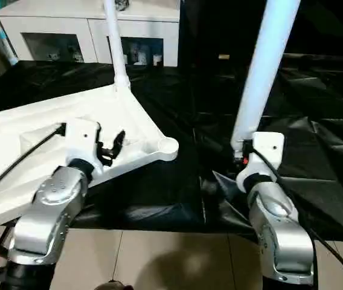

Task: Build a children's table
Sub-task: Insert table leg to table base

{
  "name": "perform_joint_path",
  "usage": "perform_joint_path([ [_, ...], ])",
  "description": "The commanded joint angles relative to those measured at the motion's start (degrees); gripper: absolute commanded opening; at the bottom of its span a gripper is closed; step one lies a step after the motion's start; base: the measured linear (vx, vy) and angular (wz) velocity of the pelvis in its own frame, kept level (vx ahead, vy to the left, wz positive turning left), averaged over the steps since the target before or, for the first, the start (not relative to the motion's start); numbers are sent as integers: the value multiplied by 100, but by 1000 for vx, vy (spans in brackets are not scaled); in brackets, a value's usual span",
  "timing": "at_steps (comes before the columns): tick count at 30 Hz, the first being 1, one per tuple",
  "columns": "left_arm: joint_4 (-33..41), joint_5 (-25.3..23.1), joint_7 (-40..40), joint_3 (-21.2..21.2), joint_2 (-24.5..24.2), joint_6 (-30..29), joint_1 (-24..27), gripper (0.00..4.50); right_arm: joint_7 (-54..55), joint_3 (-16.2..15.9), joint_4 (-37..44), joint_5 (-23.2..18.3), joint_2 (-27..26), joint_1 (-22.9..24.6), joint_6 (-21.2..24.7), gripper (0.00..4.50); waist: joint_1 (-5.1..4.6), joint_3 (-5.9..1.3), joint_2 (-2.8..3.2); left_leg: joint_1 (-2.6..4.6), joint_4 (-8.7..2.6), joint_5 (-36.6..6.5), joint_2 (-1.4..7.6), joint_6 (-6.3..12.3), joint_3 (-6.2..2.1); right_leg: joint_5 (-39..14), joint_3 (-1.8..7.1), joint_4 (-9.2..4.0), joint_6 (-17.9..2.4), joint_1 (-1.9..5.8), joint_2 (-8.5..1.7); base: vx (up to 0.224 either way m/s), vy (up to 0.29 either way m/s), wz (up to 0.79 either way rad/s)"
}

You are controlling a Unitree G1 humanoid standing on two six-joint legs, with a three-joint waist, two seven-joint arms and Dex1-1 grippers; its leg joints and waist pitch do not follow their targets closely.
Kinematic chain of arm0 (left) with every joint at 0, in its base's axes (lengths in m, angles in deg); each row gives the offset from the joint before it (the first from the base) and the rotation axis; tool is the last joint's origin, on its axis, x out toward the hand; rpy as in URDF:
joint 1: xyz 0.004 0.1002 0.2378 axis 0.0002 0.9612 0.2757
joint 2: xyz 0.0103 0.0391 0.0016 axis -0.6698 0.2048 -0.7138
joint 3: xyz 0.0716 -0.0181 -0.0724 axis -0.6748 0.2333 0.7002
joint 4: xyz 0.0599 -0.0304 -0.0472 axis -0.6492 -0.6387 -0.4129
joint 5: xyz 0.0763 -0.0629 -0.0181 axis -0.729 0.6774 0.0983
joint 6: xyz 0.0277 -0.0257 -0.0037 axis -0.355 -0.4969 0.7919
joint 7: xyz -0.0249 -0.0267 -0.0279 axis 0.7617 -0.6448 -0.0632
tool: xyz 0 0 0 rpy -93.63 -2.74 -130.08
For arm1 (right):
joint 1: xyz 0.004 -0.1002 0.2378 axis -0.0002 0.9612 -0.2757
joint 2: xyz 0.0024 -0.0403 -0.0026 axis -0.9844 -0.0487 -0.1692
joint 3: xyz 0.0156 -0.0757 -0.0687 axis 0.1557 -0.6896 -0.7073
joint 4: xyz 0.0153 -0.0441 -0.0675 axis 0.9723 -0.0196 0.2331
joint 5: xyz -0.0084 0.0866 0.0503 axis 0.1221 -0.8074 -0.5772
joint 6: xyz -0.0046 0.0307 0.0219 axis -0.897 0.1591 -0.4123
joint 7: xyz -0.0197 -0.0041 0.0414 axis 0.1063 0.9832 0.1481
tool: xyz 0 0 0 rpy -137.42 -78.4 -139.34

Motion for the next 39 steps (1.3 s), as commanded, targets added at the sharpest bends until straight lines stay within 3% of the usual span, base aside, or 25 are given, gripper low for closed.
perform_joint_path([
  [1, 27, -63, -75, -49, -49, 87, -16, 324, 17, -62, -86, 46, -15, -75, -120, 263, 31, -313, -72, 126, -444, -1517, 433, -48, -208, -1077, 260, -455, -751, 112, -378, 0, 0, 0],
  [3, 41, -22, -115, -38, -54, 95, 14, 324, 26, -72, -89, 46, -24, -107, -111, 263, 56, -322, -69, 127, -436, -1486, 433, -45, -209, -1047, 261, -444, -754, 111, -371, 0, 0, 0],
  [7, 0, -4, -144, -43, -71, 163, -3, 324, -11, -58, -82, 50, -22, -132, -83, 263, 54, -264, -42, 349, -523, -3004, 425, -170, -226, -2560, 200, -610, -450, 141, -327, 0, 0, 0],
  [8, -13, -8, -140, -47, -70, 175, -17, 324, -18, -56, -81, 56, -13, -129, -81, 263, 50, -244, 55, 400, -530, -3259, 412, -184, -237, -2813, 174, -638, -421, 139, -304, 0, 0, 0],
  [10, -80, 5, -145, -47, -56, 189, -83, 324, -27, -53, -87, 74, 30, -142, -106, 263, -77, -114, 53, 720, -505, -4207, 348, -231, -238, -3903, -27, -909, -210, 128, -191, 0, 0, 0],
  [11, -87, 7, -147, -47, -54, 189, -90, 324, -27, -52, -88, 76, 34, -143, -110, 263, -134, -129, 30, 681, -549, -4134, 353, -235, -277, -3789, -43, -899, -155, 278, -202, 0, 0, 0],
  [12, -135, 27, -183, -49, -64, 215, -139, 324, -6, -42, -107, 88, 49, -172, -136, 263, -141, -113, 72, 655, -585, -4161, 368, -245, -290, -3757, -37, -893, -136, 311, -213, 60, 36, -14],
  [13, -189, 35, -211, -55, -74, 236, -195, 324, 15, -15, -132, 95, 69, -215, -142, 263, -221, -123, 50, 675, -590, -4109, 347, -240, -280, -3744, -25, -901, -131, 344, -225, 50, 25, -12],
  [15, -256, 163, -314, -19, -34, 329, -277, 324, -18, 61, -179, 19, 103, -308, -77, 263, -229, -201, 25, 487, -615, -3253, 331, -125, -253, -3136, 110, -851, -255, 471, -341, 26, 10, -4],
  [16, -264, 320, -407, 51, 14, 286, -338, 324, -137, 44, -193, -46, 151, -369, -24, 263, -169, -299, -1, 312, -587, -2065, 347, 38, -220, -1954, 217, -707, -428, 537, -405, 67, 14, -4],
  [17, -264, 320, -407, 51, 14, 286, -338, 324, -137, 44, -193, -46, 151, -369, -24, 263, -169, -299, -1, 312, -587, -2065, 347, 38, -220, -1954, 217, -707, -428, 537, -405, 0, 0, 0],
  [18, -220, 640, -656, 147, 69, 234, -452, 324, -353, -15, -216, -138, 246, -487, 92, 263, -164, -387, -15, 173, -427, -533, 356, 240, -246, 45, 217, -418, -695, 502, -381, 105, 5, -4],
  [19, -213, 793, -780, 189, 92, 198, -546, 324, -507, -42, -249, -231, 309, -573, 224, 263, -142, -502, -47, 161, -242, 639, 322, 399, -259, 1564, 236, -187, -965, 474, -361, 65, 0, -5],
  [20, -218, 876, -852, 212, 100, 183, -610, 324, -597, -55, -278, -290, 344, -631, 312, 263, -116, -559, -55, 123, -55, 1840, 269, 588, -257, 3058, 236, 1, -1113, 367, -251, 98, -12, 2],
  [21, -235, 980, -959, 224, 114, 180, -684, 324, -726, -81, -302, -364, 400, -688, 412, 263, -116, -559, -55, 123, -55, 1840, 269, 588, -257, 3058, 236, 1, -1113, 367, -251, 67, -23, 5],
  [22, -287, 1145, -1138, 246, 135, 185, -813, 324, -939, -129, -350, -490, 496, -786, 575, 263, -46, -591, -57, 59, 49, 2259, 188, 725, -215, 3892, 211, 111, -1222, 298, -196, 67, -23, 5],
  [23, -287, 1145, -1138, 246, 135, 185, -813, 324, -939, -129, -350, -490, 496, -786, 575, 263, -19, -570, -53, 27, 44, 2088, 202, 766, -201, 3779, 207, 99, -1259, 276, -215, 0, 0, 0],
  [25, -393, 1798, -1634, 390, 297, 75, -1199, 341, -1674, -146, -434, -1153, 702, -1067, 1169, 263, 74, -467, -56, 4, -26, 606, 326, 793, -155, 1927, 203, -36, -1536, 183, -338, 0, 0, 0],
  [27, -405, 2075, -1886, 418, 349, -19, -1331, 357, -1954, -177, -469, -1370, 824, -1155, 1432, 263, 135, -406, -46, 29, -86, 32, 408, 705, -163, 955, 210, -109, -1588, 162, -367, -27, -2, 2],
  [28, -436, 2512, -2368, 386, 380, -282, -1578, 357, -2371, -235, -634, -1585, 1045, -1337, 1787, 263, 162, -336, -39, 97, -156, -733, 469, 458, -145, -169, 224, -197, -1543, 102, -361, -54, -3, 4],
  [30, -545, 2670, -2628, 322, 366, -417, -1772, 372, -2593, -272, -823, -1670, 1207, -1507, 2042, 263, 177, -270, -29, 157, -241, -1559, 481, 48, -138, -1323, 232, -305, -1340, 73, -383, -91, 8, 5],
  [31, -597, 2721, -2688, 314, 377, -476, -1843, 388, -2673, -296, -881, -1694, 1275, -1564, 2144, 263, 190, -248, -23, 195, -278, -1901, 486, -221, -149, -1758, 247, -350, -1175, 47, -397, -95, 10, 4],
  [33, -767, 2884, -2909, 303, 397, -589, -2045, 399, -2957, -364, -1022, -1771, 1463, -1703, 2302, 263, 181, -187, -59, 232, -333, -2437, 474, -484, -177, -2485, 262, -458, -877, 45, -453, -81, 10, 2],
  [35, -983, 3043, -3193, 256, 380, -733, -2259, 405, -3319, -513, -1035, -1906, 1722, -1751, 2451, 263, 184, -206, -111, 239, -356, -2548, 455, -568, -215, -2925, 248, -515, -608, 92, -494, -69, 9, -2],
  [39, -1289, 3080, -3485, 109, 304, -795, -2486, 444, -3845, -830, -826, -2107, 2098, -1693, 2633, 263, 204, -241, -124, 149, -419, -2027, 476, -491, -228, -2351, 255, -490, -476, 141, -487, -14, 2, -1],
])
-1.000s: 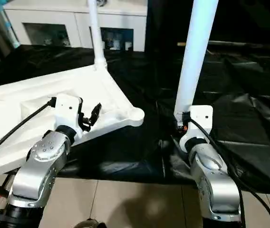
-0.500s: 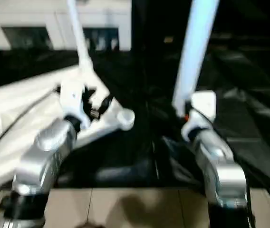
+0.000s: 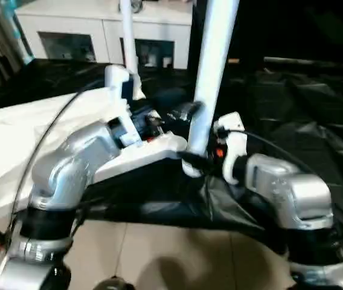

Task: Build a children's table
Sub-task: Insert table leg to table base

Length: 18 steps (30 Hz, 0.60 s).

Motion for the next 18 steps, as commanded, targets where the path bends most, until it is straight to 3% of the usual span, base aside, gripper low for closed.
perform_joint_path([
  [1, -168, 85, -197, -125, -39, -89, -180, 444, -387, -195, 254, -231, 168, -10, 119, 263, 4, -300, -106, 145, -596, -1960, 405, -476, -264, -2269, 260, -590, -465, 149, -465, 0, 0, 0],
  [6, -417, 298, -357, -107, 112, -236, -274, 446, -863, -413, 318, -250, 382, 54, -6, 263, 47, -327, -139, 163, -554, -1652, 432, -343, -223, -1900, 287, -567, -774, 118, -480, 0, 0, 0],
  [7, -440, 359, -371, -69, 168, -227, -268, 446, -894, -421, 317, -257, 392, 47, -12, 263, 58, -337, -184, 149, -543, -1534, 435, -299, -212, -1795, 286, -546, -857, 131, -484, 0, 0, 0],
  [8, -447, 401, -361, -36, 202, -234, -265, 446, -895, -415, 315, -266, 386, 40, -5, 263, 67, -337, -174, 139, -539, -1489, 433, -280, -208, -1763, 286, -539, -895, 131, -483, 0, 0, 0],
  [11, -490, 618, -264, 167, 366, -272, -270, 446, -873, -388, 279, -318, 354, -12, 27, 263, 96, -376, -191, 100, -489, -1056, 430, -154, -187, -1035, 273, -456, -1162, 155, -465, 0, 0, 0],
  [15, -469, 968, -210, 455, 470, -360, -293, 400, -892, -325, 222, -360, 322, -55, -60, 263, 102, -418, -214, 54, -416, -433, 408, 116, -162, -66, 249, -328, -1428, 178, -435, 0, 0, 0],
  [18, -459, 1115, -28, 599, 536, -526, -272, 373, -829, -195, 160, -414, 196, -88, -103, 263, 93, -413, -202, 62, -390, -396, 405, 280, -145, 51, 246, -323, -1541, 165, -422, 0, 0, 0],
])
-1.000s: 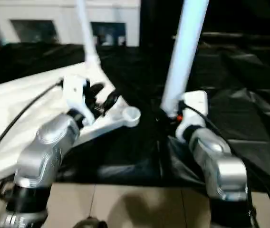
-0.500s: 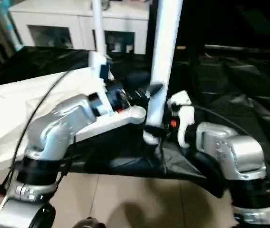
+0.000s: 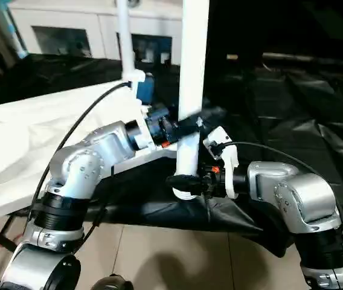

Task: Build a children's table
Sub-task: Insert table leg to table base

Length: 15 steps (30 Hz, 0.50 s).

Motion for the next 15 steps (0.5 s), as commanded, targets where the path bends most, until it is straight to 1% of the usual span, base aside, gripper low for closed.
perform_joint_path([
  [1, 22, 67, 191, 52, 36, -174, -66, 367, 49, 222, -15, -152, -80, -126, -112, 263, 33, -431, -130, 131, -390, -508, 392, 284, -153, -188, 257, -348, -1493, 243, -431, 0, 0, 0],
  [2, -25, -34, 262, 15, 36, -133, -48, 367, 71, 262, 11, -179, -113, -105, -127, 263, 42, -424, -63, 144, -399, -603, 401, 252, -164, -383, 259, -367, -1458, 236, -433, 0, 0, 0],
  [3, -28, -44, 270, 11, 39, -123, -45, 364, 75, 267, 14, -178, -113, -102, -131, 263, 31, -418, -84, 144, -408, -663, 404, 229, -161, -460, 262, -392, -1428, 236, -423, 0, 0, 0],
  [4, -37, -87, 304, -5, 54, -79, -28, 347, 98, 285, 28, -170, -118, -84, -150, 263, 38, -407, -78, 167, -429, -818, 417, 146, -162, -624, 265, -415, -1389, 227, -418, 0, 0, 0],
  [5, -49, -132, 363, -13, 58, -45, -10, 333, 130, 292, 62, -155, -128, -60, -176, 263, 44, -403, -44, 171, -438, -891, 421, 89, -170, -707, 266, -419, -1362, 225, -419, 0, 0, 0],
  [6, -104, -199, 461, -27, 62, -24, -12, 324, 134, 303, 97, -159, -122, -41, -192, 263, 40, -390, -21, 175, -464, -1083, 422, -26, -177, -866, 269, -449, -1285, 225, -412, 0, 0, 0],
  [7, -140, -235, 517, -35, 62, -17, -17, 322, 132, 311, 116, -166, -118, -31, -196, 263, 45, -383, -41, 192, -485, -1266, 428, -126, -183, -1001, 273, -464, -1224, 228, -420, 0, 0, 0],
  [8, -157, -251, 562, -23, 73, 14, 7, 315, 164, 355, 145, -200, -148, -15, -179, 263, 53, -383, 25, 191, -491, -1335, 425, -182, -197, -1059, 275, -463, -1193, 229, -427, 0, 0, 0],
  [9, -158, -241, 583, -11, 81, 14, 16, 303, 175, 375, 151, -216, -160, -13, -170, 263, 35, -372, -20, 193, -510, -1467, 422, -245, -198, -1185, 274, -492, -1113, 236, -423, 0, 0, 0],
  [11, -125, -176, 662, 39, 122, -3, 77, 287, 232, 502, 210, -332, -226, 12, -101, 263, 30, -378, -4, 188, -517, -1528, 415, -295, -206, -1235, 278, -502, -1051, 240, -433, 0, 0, 0],
  [12, -56, -126, 723, 76, 150, -61, 126, 285, 261, 583, 273, -403, -276, 47, -55, 263, 40, -380, -6, 186, -516, -1519, 415, -297, -212, -1223, 274, -497, -1050, 243, -438, 0, 0, 0],
  [13, -33, -123, 735, 79, 152, -75, 136, 285, 261, 584, 289, -405, -279, 61, -57, 263, 40, -381, -17, 178, -512, -1468, 413, -276, -207, -1163, 275, -496, -1054, 243, -436, 0, 0, 0],
  [14, -4, -102, 755, 94, 146, -93, 140, 281, 274, 565, 298, -410, -292, 66, -59, 263, 46, -385, -5, 174, -512, -1432, 411, -271, -212, -1141, 274, -493, -1051, 246, -435, 0, 0, 0],
  [15, 15, -85, 767, 104, 143, -104, 142, 265, 286, 548, 299, -410, -307, 72, -66, 263, 43, -393, -5, 180, -511, -1381, 412, -273, -210, -1073, 270, -485, -1056, 240, -425, 0, 0, 0],
])
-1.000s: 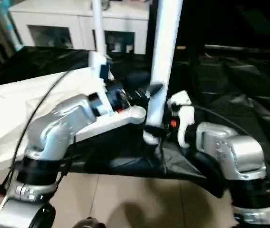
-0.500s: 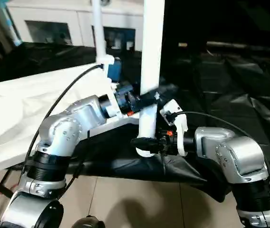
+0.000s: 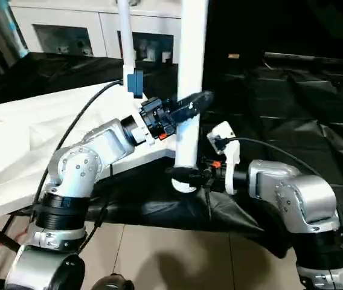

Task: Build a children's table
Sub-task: Insert table leg to table base

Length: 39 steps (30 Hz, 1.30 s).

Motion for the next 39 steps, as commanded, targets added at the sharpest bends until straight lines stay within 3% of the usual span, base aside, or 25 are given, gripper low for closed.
perform_joint_path([
  [1, 16, -37, 163, 56, -36, -88, 48, 252, 20, 91, 268, -183, -32, -18, -49, 263, 8, -391, -38, 155, -492, -1352, 407, -243, -203, -1018, 270, -478, -1086, 222, -421, 0, 0, 0],
  [6, 41, -123, 213, 23, -82, -6, 78, 223, 53, 46, 168, -119, -80, -32, -153, 263, -4, -391, -38, 144, -496, -1276, 404, -200, -203, -995, 267, -480, -1071, 230, -422, 0, 0, 0],
  [7, 74, -143, 303, 34, -70, 18, 98, 217, 97, 55, 133, -102, -130, -47, -192, 263, -3, -396, -70, 137, -498, -1209, 407, -189, -200, -924, 264, -471, -1079, 237, -422, 0, 0, 0],
  [8, 91, -157, 341, 30, -68, 23, 103, 210, 109, 60, 131, -102, -143, -49, -190, 318, 1, -393, -69, 134, -498, -1193, 408, -184, -201, -906, 263, -467, -1091, 237, -426, 0, 0, 0],
  [17, 315, -664, 1208, -118, -146, -123, 28, 189, 421, 188, 236, -37, -310, 36, -433, 384, 10, -396, -40, 147, -509, -1178, 414, -212, -209, -863, 263, -468, -1004, 227, -417, 0, 0, 0],
  [21, 517, -815, 1612, -184, -114, -267, -51, 188, 776, 282, 330, 197, -361, 14, -643, 391, 17, -395, -54, 144, -507, -1133, 408, -247, -201, -864, 263, -469, -955, 220, -413, 0, 0, 0],
  [24, 685, -924, 1854, -288, -65, -344, -126, 188, 817, 160, 384, 256, -228, 30, -536, 391, 20, -391, -85, 141, -504, -1074, 403, -188, -196, -830, 262, -470, -955, 228, -401, 0, 0, 0],
  [33, 854, -1004, 1840, -469, -78, -354, -102, 188, 1073, -24, 185, 344, -385, -103, -395, 391, 56, -402, -88, 136, -487, -915, 398, -121, -190, -799, 255, -466, -981, 216, -404, 0, 0, 0],
  [39, 970, -1115, 1733, -694, -224, -332, -93, 188, 999, 3, 49, 96, -507, -219, -249, 391, 91, -404, -67, 145, -489, -919, 400, -139, -188, -690, 261, -454, -989, 214, -398, 0, 0, 0],
])
